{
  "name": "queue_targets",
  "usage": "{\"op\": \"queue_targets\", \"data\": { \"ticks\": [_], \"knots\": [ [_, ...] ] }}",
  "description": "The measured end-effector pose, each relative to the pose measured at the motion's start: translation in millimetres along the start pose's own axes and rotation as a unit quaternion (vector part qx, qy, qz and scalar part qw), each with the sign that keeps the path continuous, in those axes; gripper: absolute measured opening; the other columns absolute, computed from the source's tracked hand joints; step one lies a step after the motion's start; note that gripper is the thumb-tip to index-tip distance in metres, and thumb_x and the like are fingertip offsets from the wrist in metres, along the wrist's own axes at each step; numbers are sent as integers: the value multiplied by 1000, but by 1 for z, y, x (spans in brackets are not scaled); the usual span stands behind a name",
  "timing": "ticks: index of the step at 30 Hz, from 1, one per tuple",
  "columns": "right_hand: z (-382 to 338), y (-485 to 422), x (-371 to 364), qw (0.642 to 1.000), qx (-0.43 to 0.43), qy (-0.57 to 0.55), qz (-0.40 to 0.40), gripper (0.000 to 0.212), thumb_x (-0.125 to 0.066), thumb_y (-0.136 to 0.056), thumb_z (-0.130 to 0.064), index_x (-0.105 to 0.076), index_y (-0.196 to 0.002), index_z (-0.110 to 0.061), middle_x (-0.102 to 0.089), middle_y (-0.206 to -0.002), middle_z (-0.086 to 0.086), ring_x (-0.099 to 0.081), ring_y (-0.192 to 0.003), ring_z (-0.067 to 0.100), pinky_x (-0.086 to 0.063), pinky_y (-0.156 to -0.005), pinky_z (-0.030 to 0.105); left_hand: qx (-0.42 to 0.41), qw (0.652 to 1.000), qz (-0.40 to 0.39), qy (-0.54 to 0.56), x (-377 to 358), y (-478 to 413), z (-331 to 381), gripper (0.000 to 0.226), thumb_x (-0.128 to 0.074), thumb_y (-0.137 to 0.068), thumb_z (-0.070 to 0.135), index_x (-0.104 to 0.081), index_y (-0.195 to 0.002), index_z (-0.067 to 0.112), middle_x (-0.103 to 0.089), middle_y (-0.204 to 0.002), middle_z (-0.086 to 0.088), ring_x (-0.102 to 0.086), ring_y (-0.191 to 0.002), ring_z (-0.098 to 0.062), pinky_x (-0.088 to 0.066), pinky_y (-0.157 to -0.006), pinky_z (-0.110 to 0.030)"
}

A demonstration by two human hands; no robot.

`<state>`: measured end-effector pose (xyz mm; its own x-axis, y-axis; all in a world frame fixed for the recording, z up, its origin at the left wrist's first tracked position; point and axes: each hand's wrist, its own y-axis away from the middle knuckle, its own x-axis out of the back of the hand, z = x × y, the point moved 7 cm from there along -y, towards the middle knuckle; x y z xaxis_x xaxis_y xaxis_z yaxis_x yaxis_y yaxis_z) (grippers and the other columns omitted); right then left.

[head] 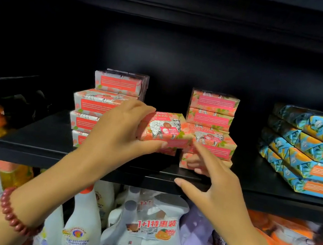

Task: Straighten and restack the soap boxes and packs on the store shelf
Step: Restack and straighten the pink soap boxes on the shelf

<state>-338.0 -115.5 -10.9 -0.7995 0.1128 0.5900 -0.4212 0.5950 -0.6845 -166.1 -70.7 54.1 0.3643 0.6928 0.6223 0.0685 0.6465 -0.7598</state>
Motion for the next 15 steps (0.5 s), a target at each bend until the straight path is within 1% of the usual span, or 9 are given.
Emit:
{"op": "queue_targets", "data": {
  "ticks": [1,3,4,6,8,12,15],
  "knots": [
    [3,2,-3,1000,-8,20,-12,66,-75,-75,-35,-41,-132,-36,-56,-106,-18,-52,-100,-2,-41,-88,10,1,1000,5,-9,-2,4,1,71,-71,-72,48,-55,-127,7,-58,-120,-6,-53,-107,-18,-37,-82,-23],
    [6,4,-6,998,-6,57,-40,49,-73,-76,-39,-58,-121,-27,-57,-107,-15,-52,-99,3,-42,-86,14,5,1000,12,-25,-5,10,2,67,-71,-76,44,-54,-127,4,-58,-120,-9,-55,-106,-23,-38,-81,-26],
    [6,5,-8,996,1,66,-53,44,-72,-77,-39,-62,-117,-24,-57,-107,-13,-52,-99,5,-42,-85,16,7,999,13,-34,-7,12,2,66,-70,-77,43,-54,-128,3,-57,-119,-11,-55,-106,-24,-39,-81,-27],
    [6,4,-10,994,16,80,-71,38,-71,-79,-37,-64,-113,-21,-56,-108,-13,-51,-100,4,-41,-86,17,14,999,13,-48,-9,15,3,64,-70,-79,39,-53,-128,2,-57,-119,-13,-55,-105,-27,-42,-81,-30],
    [5,4,-11,992,26,92,-81,36,-70,-80,-35,-65,-112,-21,-56,-108,-13,-49,-101,3,-39,-86,15,19,998,21,-56,-9,18,5,61,-71,-79,36,-54,-125,-1,-57,-116,-16,-57,-102,-30,-43,-78,-32],
    [5,4,-11,990,34,99,-95,36,-67,-82,-37,-63,-114,-21,-56,-109,-13,-48,-103,3,-38,-86,13,10,995,28,-99,-3,10,13,61,-76,-72,30,-57,-118,-6,-59,-112,-22,-58,-98,-37,-48,-76,-39],
    [5,3,-10,989,40,103,-101,36,-67,-82,-37,-63,-114,-20,-56,-109,-12,-48,-102,5,-39,-86,16,-3,990,10,-142,-3,-3,16,59,-81,-70,24,-59,-114,-7,-59,-111,-23,-57,-97,-39,-46,-76,-40]
  ]
}}
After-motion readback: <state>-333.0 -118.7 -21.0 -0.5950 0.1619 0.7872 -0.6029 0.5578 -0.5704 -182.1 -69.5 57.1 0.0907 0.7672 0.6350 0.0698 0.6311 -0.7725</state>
